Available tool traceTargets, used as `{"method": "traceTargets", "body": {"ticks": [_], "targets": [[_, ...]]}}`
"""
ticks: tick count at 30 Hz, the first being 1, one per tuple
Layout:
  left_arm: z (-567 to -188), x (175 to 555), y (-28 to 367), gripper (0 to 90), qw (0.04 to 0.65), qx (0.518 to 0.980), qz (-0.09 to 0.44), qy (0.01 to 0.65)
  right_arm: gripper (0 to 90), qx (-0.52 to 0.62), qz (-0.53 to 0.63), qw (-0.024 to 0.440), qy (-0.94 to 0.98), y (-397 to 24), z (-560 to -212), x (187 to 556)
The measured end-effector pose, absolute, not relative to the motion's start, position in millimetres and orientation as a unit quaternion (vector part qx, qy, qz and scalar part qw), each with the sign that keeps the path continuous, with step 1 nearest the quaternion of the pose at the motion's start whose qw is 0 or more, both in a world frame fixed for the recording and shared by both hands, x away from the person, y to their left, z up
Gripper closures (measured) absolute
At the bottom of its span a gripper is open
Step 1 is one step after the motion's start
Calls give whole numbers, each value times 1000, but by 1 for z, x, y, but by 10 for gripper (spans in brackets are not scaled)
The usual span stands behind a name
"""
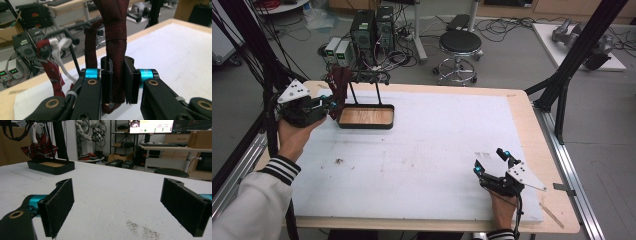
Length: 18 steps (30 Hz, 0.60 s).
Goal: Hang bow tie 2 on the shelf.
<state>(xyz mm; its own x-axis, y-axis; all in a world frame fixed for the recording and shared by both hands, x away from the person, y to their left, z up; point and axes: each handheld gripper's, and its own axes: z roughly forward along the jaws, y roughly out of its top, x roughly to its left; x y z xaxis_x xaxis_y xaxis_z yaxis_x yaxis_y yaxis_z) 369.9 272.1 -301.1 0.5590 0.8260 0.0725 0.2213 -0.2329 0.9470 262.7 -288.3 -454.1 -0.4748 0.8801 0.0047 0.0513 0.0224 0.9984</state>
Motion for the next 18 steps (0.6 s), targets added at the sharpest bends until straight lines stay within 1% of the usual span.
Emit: {"method": "traceTargets", "body": {"ticks": [12,18], "targets": [[-293,386,260,788,514,709,313,367,109,376,592,348,622,-288,-454,263],[-290,394,249,788,515,709,317,363,109,377,592,347,622,-288,-454,262]]}}
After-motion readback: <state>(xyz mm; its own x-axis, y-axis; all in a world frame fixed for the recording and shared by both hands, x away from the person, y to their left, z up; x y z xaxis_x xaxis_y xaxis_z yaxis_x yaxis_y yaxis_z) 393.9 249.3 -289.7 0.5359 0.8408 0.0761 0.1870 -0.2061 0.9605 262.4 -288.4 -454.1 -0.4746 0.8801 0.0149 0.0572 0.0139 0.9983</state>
